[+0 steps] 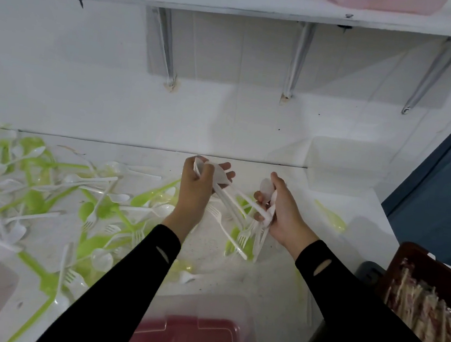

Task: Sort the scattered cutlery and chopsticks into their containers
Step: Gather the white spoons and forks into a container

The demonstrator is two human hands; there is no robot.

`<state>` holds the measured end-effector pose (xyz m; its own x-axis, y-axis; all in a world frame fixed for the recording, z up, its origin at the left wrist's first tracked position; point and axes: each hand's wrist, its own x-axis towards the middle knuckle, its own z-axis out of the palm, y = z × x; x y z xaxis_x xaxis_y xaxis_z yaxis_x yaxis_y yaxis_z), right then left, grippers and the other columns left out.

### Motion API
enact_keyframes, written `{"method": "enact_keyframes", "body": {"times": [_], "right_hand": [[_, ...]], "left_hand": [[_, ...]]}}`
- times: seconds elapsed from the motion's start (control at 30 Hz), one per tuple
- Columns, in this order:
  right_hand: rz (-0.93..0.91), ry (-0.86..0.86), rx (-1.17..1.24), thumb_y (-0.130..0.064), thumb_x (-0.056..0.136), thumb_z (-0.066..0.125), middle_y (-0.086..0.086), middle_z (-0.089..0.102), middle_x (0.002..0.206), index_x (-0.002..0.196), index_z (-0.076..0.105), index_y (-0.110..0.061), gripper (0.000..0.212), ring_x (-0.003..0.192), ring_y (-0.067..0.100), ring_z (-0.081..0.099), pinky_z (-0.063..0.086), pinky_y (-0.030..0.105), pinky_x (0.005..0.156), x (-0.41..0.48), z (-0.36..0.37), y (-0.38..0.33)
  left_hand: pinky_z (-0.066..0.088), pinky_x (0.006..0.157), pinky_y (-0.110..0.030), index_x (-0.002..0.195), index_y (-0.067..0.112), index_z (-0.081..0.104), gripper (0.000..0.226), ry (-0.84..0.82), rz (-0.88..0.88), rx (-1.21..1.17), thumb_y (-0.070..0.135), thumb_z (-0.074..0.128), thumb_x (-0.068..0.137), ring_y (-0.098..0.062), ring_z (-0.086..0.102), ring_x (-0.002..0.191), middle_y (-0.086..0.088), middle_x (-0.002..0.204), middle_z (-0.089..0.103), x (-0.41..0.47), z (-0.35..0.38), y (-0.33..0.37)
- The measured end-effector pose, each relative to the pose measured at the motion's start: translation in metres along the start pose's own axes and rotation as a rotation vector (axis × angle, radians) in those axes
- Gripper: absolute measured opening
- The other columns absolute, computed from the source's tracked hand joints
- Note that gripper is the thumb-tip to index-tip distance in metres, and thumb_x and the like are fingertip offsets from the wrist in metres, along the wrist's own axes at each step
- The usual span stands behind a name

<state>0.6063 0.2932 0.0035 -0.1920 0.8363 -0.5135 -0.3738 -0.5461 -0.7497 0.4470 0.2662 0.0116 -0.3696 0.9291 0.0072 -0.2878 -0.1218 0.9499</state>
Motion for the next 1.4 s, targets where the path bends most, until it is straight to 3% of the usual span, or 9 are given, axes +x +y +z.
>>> {"method": "enact_keyframes", "body": {"times": [0.23, 0.43, 0.57, 0.67, 0.77, 0.87, 1.07, 1.2, 1.4], "right_hand": [[0.042, 0.089, 0.106, -0.052, 0.095, 0.052, 0.001, 0.042, 0.061, 0.109, 0.046, -0.017, 0.038, 0.042, 0.014, 0.032, 0.028, 0.019, 0.036, 0.005, -0.001, 0.000], [0.120, 0.103, 0.208, -0.063, 0.096, 0.042, 0.005, 0.048, 0.059, 0.071, 0.048, -0.010, 0.058, 0.061, 0.025, 0.056, 0.052, 0.035, 0.069, 0.002, 0.000, 0.000], [0.139, 0.021, 0.215, -0.057, 0.098, 0.040, 0.005, 0.049, 0.064, 0.098, 0.052, -0.011, 0.048, 0.065, 0.023, 0.055, 0.051, 0.035, 0.075, 0.002, 0.001, 0.002], [0.095, 0.007, 0.202, -0.044, 0.102, 0.040, 0.003, 0.044, 0.070, 0.116, 0.048, -0.015, 0.033, 0.064, 0.019, 0.047, 0.047, 0.032, 0.072, 0.002, 0.006, 0.001], [0.010, 0.025, 0.153, -0.040, 0.103, 0.042, 0.003, 0.048, 0.076, 0.116, 0.052, -0.019, 0.026, 0.062, 0.019, 0.051, 0.050, 0.032, 0.065, 0.002, 0.005, 0.002], [-0.159, 0.087, -0.070, -0.044, 0.104, 0.037, 0.004, 0.051, 0.087, 0.124, 0.049, -0.023, 0.032, 0.059, 0.019, 0.055, 0.048, 0.030, 0.053, 0.005, 0.000, 0.001], [-0.045, 0.065, -0.312, -0.054, 0.098, 0.037, -0.002, 0.041, 0.059, 0.102, 0.047, -0.024, 0.032, 0.037, 0.009, 0.025, 0.021, 0.018, 0.036, -0.001, 0.002, 0.006], [0.003, -0.021, -0.448, -0.026, 0.089, 0.041, 0.000, 0.042, 0.066, 0.091, 0.040, -0.016, 0.010, 0.041, 0.011, 0.026, 0.022, 0.020, 0.041, -0.002, 0.003, 0.012], [-0.237, -0.212, -0.791, -0.021, 0.102, 0.045, 0.000, 0.057, 0.079, 0.108, 0.051, -0.017, 0.010, 0.055, 0.010, 0.047, 0.043, 0.024, 0.052, -0.013, 0.009, 0.024]], "left_hand": [[0.048, 0.055, -0.030, 0.100, 0.017, 0.053, 0.021, -0.166, -0.090, 0.252, 0.031, 0.067, 0.093, -0.009, 0.052, 0.056, 0.002, 0.078, 0.055, -0.023, 0.012, -0.021], [0.051, 0.081, -0.018, 0.106, 0.024, 0.063, 0.046, -0.529, -0.060, 0.547, 0.026, 0.089, 0.068, -0.001, 0.064, 0.096, 0.014, 0.108, 0.068, -0.036, 0.019, -0.034], [0.047, 0.085, -0.016, 0.110, 0.025, 0.064, 0.038, -0.470, 0.014, 0.709, 0.038, 0.080, 0.078, -0.002, 0.060, 0.101, 0.008, 0.111, 0.065, -0.036, 0.015, -0.037], [0.047, 0.070, -0.018, 0.099, 0.019, 0.066, 0.023, -0.375, 0.067, 0.721, 0.039, 0.068, 0.090, -0.002, 0.060, 0.077, 0.008, 0.086, 0.065, -0.035, 0.014, -0.036], [0.056, 0.066, -0.038, 0.092, 0.016, 0.062, 0.022, -0.217, 0.047, 0.615, 0.038, 0.060, 0.092, -0.015, 0.061, 0.063, -0.002, 0.076, 0.065, -0.029, 0.014, -0.036], [0.057, 0.062, -0.035, 0.102, 0.007, 0.059, 0.019, -0.094, 0.005, 0.446, 0.025, 0.053, 0.099, -0.017, 0.068, 0.068, -0.005, 0.086, 0.074, -0.023, 0.012, -0.031], [0.061, 0.075, -0.040, 0.120, 0.010, 0.052, 0.022, -0.093, -0.130, 0.107, 0.010, 0.039, 0.102, -0.030, 0.073, 0.080, -0.009, 0.090, 0.065, -0.026, 0.009, -0.024], [0.053, 0.072, -0.038, 0.105, 0.013, 0.058, 0.010, -0.081, -0.199, 0.088, 0.019, 0.052, 0.100, -0.019, 0.064, 0.064, -0.002, 0.083, 0.054, -0.021, 0.007, -0.030], [0.055, 0.067, -0.034, 0.105, 0.003, 0.056, 0.057, -0.129, -0.345, 0.169, 0.055, 0.067, 0.085, -0.020, 0.060, 0.068, -0.008, 0.081, 0.061, -0.018, 0.002, -0.038]]}}
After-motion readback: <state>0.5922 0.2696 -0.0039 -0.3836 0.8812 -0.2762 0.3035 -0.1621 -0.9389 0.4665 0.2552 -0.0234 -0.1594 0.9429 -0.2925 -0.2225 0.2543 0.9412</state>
